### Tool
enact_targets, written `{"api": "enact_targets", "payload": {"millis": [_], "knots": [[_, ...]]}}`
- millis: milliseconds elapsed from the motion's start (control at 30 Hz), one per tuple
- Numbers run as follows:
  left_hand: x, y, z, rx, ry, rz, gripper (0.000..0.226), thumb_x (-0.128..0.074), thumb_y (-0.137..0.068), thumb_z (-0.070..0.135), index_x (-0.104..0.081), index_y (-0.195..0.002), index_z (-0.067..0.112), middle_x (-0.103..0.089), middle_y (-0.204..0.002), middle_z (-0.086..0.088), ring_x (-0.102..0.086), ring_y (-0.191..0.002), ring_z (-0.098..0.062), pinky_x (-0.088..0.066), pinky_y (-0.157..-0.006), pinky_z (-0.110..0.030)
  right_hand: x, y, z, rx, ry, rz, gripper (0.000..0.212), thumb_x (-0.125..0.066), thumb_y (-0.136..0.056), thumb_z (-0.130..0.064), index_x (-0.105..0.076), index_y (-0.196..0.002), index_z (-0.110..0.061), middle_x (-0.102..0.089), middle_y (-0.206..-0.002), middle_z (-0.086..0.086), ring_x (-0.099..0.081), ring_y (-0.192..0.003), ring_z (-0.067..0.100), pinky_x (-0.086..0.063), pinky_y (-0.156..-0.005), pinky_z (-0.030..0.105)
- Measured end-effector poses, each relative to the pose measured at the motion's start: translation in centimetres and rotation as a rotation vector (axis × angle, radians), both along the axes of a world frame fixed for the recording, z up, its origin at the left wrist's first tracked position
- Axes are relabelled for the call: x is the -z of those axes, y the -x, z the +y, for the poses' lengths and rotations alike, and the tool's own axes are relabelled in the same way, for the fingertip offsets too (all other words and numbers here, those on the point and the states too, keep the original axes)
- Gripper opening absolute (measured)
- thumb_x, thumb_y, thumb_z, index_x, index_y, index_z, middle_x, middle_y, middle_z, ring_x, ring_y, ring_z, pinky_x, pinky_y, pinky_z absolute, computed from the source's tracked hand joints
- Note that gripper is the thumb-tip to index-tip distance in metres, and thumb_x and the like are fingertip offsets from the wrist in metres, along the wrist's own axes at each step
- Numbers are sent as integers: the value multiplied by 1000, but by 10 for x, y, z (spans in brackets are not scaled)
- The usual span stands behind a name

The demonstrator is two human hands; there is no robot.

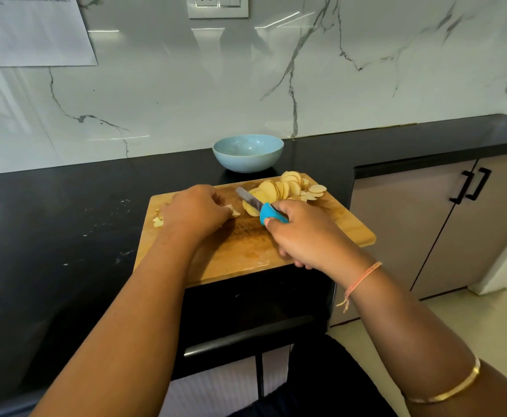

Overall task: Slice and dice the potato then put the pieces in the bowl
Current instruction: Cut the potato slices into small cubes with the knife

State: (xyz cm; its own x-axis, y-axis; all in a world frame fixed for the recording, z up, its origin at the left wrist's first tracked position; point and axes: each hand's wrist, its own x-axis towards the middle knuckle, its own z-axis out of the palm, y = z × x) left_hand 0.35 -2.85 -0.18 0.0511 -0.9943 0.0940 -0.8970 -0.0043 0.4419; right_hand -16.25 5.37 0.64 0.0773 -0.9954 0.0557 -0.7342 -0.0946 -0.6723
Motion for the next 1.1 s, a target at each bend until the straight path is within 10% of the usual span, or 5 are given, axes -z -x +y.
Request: {"api": "enact_targets", "payload": {"millis": [333,767,1100], "knots": [[8,5,-5,-79,43,14,33,-68,-83,39,-55,-112,28,-66,-105,3,-60,-99,-19,-47,-96,-47,-14,-18,5,-9,-48,151,38,-37,-100,-32,-44,-135,-18,-61,-96,5,-54,-77,17,-51,-72,32],[8,12,-1,-134,44,-73,19,-60,-87,42,-65,-91,25,-65,-106,-2,-51,-112,-22,-38,-104,-48,-17,-36,-15,16,-96,238,29,-40,-97,-28,-53,-120,-14,-58,-76,4,-53,-57,14,-48,-57,28],[3,13,7,-150,16,-162,30,-53,-94,39,-65,-118,27,-48,-136,-4,-31,-134,-28,-27,-108,-49,-25,-30,-6,-3,-190,188,36,-41,-93,-19,-45,-129,-13,-57,-67,6,-48,-44,12,-40,-43,22]]}}
